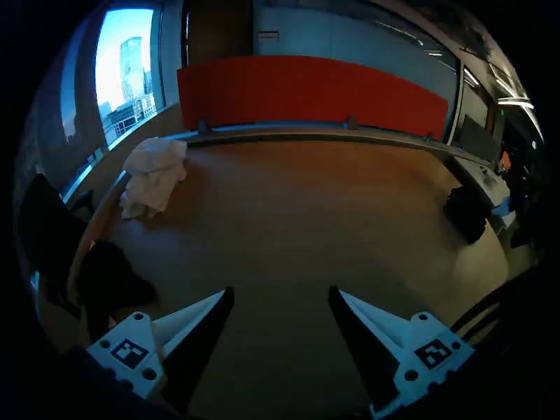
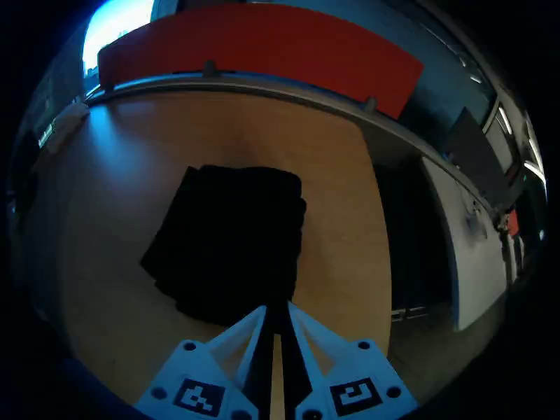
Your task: Fold towel
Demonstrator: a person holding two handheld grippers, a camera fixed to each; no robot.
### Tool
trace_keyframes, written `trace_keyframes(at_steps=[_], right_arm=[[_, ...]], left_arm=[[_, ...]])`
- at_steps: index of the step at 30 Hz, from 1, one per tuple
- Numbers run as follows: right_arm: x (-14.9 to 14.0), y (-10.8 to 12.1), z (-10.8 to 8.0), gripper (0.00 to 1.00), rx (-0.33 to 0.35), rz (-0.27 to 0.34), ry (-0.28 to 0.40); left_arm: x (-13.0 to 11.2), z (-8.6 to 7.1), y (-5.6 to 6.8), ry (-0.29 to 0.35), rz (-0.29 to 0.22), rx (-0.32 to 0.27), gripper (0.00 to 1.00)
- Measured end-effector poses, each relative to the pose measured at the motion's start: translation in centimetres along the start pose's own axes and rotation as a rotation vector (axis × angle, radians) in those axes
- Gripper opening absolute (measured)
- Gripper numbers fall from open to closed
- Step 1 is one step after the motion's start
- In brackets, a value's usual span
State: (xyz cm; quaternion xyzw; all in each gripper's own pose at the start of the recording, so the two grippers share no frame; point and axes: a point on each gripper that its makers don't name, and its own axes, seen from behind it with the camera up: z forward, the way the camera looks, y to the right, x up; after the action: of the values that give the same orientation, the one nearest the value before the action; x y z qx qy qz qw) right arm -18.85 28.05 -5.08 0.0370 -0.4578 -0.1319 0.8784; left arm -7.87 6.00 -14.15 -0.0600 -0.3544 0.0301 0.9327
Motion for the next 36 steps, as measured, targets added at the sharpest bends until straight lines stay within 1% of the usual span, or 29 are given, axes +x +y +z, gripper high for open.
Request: trace_keyframes(at_steps=[5,11,17,19,23,25,27,29,31,36], right_arm=[[-0.3,0.2,0.3,0.05,-0.009,0.003,-0.010],[-0.1,0.2,0.4,0.05,-0.020,0.010,-0.002],[0.0,-0.1,0.1,0.10,-0.032,0.013,0.003],[-0.1,0.0,0.0,0.16,-0.040,0.015,0.003],[-0.1,0.0,-0.3,0.31,-0.055,0.024,0.008],[0.0,0.0,-0.5,0.44,-0.061,0.030,0.013],[0.0,0.0,-0.7,0.60,-0.068,0.036,0.017],[0.1,0.0,-0.9,0.71,-0.075,0.042,0.020],[0.2,0.0,-1.0,0.73,-0.081,0.049,0.021],[0.6,-0.2,-1.4,0.74,-0.093,0.065,0.034]], left_arm=[[0.1,0.1,0.0,-0.001,0.002,-0.001,1.00],[0.1,0.2,0.0,-0.001,0.005,-0.004,1.00],[0.2,0.3,0.0,0.001,0.002,-0.008,1.00],[0.2,0.3,0.0,0.002,0.001,-0.009,1.00],[0.2,0.3,-0.1,0.005,-0.003,-0.011,1.00],[0.3,0.3,-0.1,0.006,-0.004,-0.012,1.00],[0.3,0.4,-0.2,0.007,-0.005,-0.013,1.00],[0.3,0.4,-0.2,0.009,-0.005,-0.014,1.00],[0.4,0.4,-0.2,0.011,-0.005,-0.016,1.00],[0.4,0.3,-0.3,0.016,-0.008,-0.019,1.00]])
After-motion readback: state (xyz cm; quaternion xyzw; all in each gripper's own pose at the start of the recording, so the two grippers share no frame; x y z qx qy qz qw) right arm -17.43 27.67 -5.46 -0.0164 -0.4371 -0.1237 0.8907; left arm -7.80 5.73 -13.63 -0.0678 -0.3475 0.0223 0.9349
